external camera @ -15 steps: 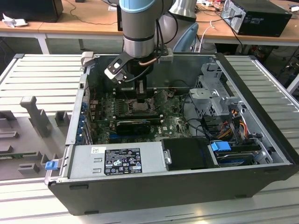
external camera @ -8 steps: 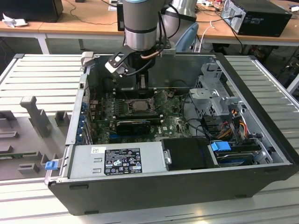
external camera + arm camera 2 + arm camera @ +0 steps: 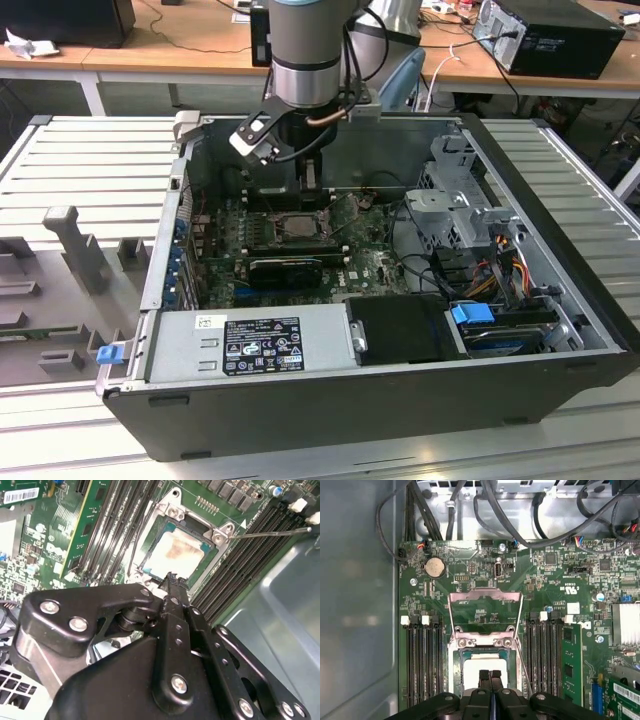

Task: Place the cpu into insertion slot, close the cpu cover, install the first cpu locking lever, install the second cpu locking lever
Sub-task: 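Close the cpu cover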

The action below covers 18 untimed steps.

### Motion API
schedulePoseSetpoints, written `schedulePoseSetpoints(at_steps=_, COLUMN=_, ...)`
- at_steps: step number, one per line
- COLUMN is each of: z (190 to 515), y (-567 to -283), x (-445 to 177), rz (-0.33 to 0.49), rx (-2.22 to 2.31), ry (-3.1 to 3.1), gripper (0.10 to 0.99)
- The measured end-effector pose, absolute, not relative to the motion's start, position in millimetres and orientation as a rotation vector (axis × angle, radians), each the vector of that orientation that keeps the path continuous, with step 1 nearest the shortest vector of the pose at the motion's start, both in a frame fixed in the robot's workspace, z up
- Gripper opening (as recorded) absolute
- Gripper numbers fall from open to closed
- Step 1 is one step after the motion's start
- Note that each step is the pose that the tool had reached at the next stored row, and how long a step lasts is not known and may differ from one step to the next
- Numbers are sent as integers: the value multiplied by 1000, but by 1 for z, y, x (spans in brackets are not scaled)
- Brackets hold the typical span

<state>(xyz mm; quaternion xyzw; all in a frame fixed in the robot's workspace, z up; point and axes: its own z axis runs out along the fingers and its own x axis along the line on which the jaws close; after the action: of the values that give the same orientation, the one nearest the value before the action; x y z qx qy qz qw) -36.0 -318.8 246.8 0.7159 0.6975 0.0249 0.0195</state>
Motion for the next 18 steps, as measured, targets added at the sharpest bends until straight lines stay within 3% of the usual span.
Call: schedulePoseSetpoints(at_steps=18, z=258, y=-319, x=-33, rz=77, rx=2222, ry=2164, gripper=106)
